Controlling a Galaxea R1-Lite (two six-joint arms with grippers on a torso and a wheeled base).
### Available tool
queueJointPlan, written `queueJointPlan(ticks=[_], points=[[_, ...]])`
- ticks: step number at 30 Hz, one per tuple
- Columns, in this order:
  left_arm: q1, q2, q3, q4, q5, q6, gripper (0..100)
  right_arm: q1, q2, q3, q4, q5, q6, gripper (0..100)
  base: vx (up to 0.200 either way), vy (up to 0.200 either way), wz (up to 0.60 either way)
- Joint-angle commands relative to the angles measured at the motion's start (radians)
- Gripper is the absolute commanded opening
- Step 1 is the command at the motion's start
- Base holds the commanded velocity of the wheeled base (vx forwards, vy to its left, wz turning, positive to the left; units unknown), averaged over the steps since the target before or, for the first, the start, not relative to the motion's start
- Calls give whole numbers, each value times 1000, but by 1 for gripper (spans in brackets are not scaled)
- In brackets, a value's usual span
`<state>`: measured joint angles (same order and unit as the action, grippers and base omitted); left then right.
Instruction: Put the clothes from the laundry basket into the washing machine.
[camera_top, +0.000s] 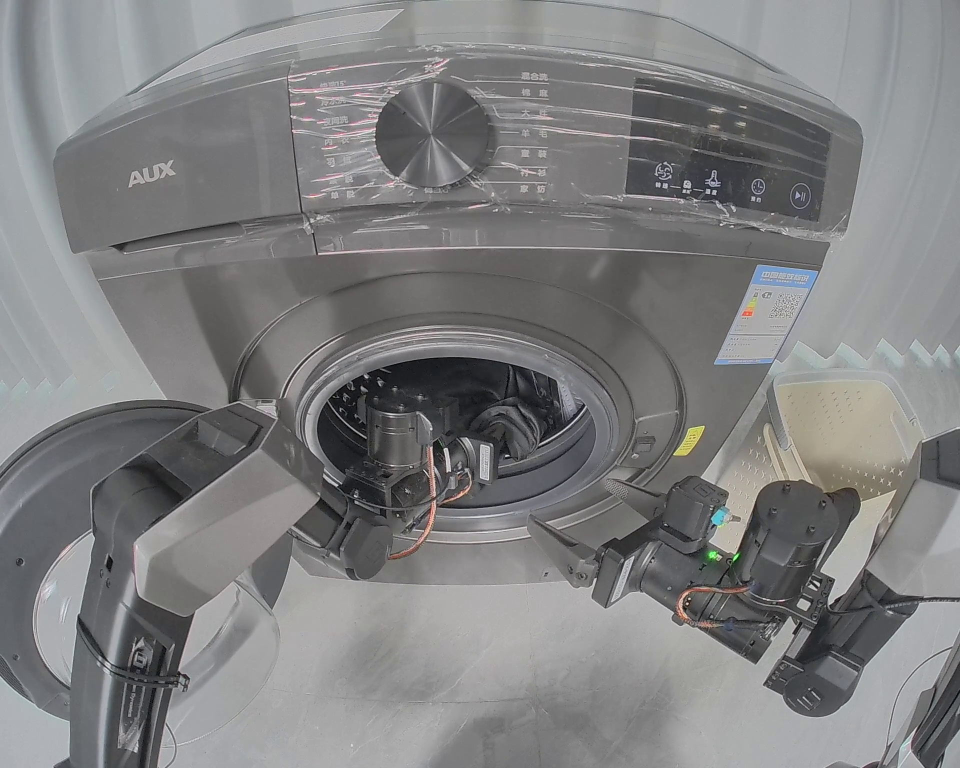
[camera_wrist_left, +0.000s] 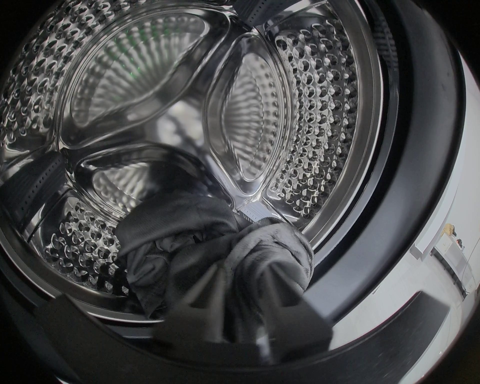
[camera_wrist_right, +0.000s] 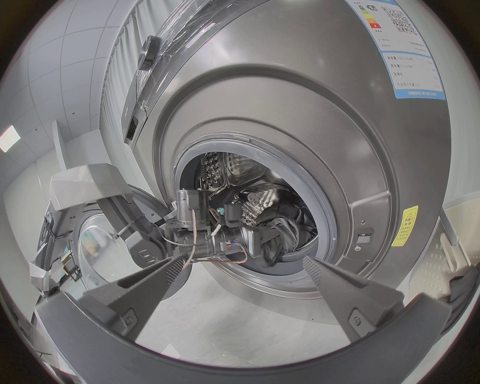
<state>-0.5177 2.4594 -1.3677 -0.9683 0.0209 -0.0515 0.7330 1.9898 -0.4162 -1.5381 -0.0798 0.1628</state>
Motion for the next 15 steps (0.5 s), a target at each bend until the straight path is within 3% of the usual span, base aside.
queueJointPlan(ticks=[1,8,9,12,15], points=[[-1,66,-34,-3,4,2,0,2,1,-4,0,0,0,100,0,0,0],[-1,93,-94,-6,7,-2,0,3,1,-6,0,0,0,100,0,0,0],[10,130,-199,-13,44,-4,0,3,1,-6,0,0,0,100,0,0,0],[34,182,-334,-9,117,-4,0,5,1,-6,0,0,0,100,0,0,0],[59,228,-459,5,146,-5,0,5,1,-7,0,0,0,100,0,0,0]])
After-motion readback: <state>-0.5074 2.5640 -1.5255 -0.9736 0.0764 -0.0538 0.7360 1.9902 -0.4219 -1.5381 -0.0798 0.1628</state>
